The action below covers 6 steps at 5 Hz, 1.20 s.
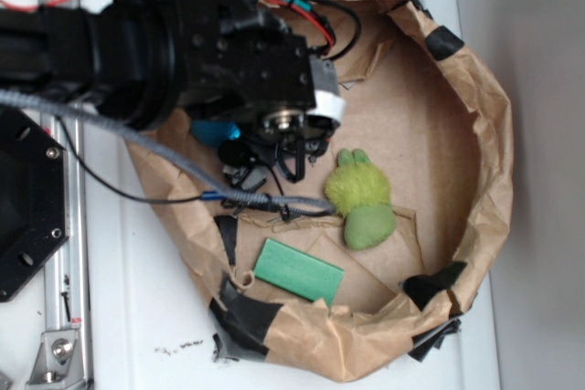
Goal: Grab the blue ball.
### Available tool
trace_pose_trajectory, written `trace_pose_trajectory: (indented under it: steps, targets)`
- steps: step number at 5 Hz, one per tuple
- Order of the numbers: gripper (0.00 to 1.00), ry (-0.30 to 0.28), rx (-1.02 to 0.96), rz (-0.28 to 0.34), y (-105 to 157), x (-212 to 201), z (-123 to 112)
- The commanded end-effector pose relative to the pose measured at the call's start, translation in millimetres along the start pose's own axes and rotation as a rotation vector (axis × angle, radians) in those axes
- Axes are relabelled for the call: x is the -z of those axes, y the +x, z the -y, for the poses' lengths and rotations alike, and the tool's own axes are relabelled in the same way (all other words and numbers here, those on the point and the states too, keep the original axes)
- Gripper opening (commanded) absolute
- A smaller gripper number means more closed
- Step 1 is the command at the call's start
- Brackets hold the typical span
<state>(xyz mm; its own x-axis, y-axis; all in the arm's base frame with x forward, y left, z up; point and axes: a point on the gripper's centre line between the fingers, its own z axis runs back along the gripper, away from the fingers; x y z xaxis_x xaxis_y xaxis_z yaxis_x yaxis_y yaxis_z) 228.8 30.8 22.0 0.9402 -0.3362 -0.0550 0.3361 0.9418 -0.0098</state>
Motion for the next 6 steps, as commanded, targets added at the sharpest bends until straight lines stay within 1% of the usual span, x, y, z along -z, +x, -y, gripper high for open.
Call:
trace_pose_trajectory:
  steps: [1, 2, 3, 4, 5, 6]
  targets:
    - [0.0, -0.008, 0.009, 0.103, 12.7, -45.5, -2.4]
    - [1.0, -0.006, -0.016, 0.12, 2.7, -71.0, -11.3]
    - [1.0, -0.011, -0.043, 0.159, -7.5, -100.8, -17.3]
    - [1.0, -0.003, -0.077, 0.137, -17.2, -108.1, -23.2]
    - [1.0, 0.002, -0.088, 0.052, -20.7, -81.7, -24.4]
    - [1.0, -0.002, -0.094, -0.001, -19.6, -63.3, -23.4]
